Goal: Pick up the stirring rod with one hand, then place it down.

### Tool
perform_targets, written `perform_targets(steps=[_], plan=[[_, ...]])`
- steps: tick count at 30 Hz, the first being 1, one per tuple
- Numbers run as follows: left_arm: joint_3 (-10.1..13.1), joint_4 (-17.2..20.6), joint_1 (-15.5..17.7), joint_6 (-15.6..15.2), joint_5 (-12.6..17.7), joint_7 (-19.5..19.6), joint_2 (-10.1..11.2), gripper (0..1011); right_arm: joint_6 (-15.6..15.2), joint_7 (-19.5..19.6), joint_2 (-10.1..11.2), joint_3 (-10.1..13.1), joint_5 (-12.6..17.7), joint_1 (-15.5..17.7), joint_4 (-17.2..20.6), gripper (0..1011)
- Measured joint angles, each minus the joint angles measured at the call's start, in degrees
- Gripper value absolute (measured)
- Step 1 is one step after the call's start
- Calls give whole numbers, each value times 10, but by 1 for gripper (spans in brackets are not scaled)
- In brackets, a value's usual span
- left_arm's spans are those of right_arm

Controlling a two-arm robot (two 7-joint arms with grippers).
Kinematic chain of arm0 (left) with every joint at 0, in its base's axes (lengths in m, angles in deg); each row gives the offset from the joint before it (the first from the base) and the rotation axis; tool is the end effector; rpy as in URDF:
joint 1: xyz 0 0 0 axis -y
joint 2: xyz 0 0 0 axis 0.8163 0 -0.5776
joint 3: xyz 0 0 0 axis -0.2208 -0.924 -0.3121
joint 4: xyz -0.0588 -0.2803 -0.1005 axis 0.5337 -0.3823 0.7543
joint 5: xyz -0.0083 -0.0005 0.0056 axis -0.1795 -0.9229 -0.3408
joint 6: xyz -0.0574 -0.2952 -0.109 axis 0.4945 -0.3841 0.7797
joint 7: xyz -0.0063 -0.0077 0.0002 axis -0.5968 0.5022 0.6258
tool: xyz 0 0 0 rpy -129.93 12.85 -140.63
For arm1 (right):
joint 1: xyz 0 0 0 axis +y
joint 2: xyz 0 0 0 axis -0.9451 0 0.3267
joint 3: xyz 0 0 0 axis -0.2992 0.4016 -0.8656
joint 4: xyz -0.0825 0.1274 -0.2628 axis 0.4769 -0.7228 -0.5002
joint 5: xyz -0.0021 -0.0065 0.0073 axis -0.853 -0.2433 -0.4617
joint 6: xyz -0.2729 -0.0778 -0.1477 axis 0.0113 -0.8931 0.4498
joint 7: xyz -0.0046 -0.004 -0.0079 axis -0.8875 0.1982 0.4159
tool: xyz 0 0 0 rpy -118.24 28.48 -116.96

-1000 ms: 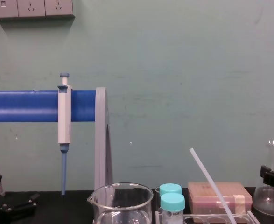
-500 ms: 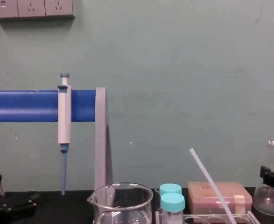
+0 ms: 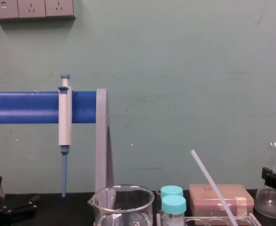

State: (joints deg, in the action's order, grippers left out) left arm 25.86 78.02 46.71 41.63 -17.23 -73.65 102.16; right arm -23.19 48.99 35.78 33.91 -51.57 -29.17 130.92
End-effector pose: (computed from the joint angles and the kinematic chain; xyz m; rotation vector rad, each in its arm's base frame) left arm 0.3708 0.0873 -0.3152 0.3043 -0.2849 1.2480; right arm 0.3892 -0.0617 -0.3310 0.0359 -0.0273 -1.3470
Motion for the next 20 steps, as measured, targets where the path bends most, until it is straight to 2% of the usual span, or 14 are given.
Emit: perform_targets(steps=[20], plan=[[0, 0, 0, 0, 0, 0, 0, 1000, 0, -1, 0, 0, 0, 0, 0, 1003]])
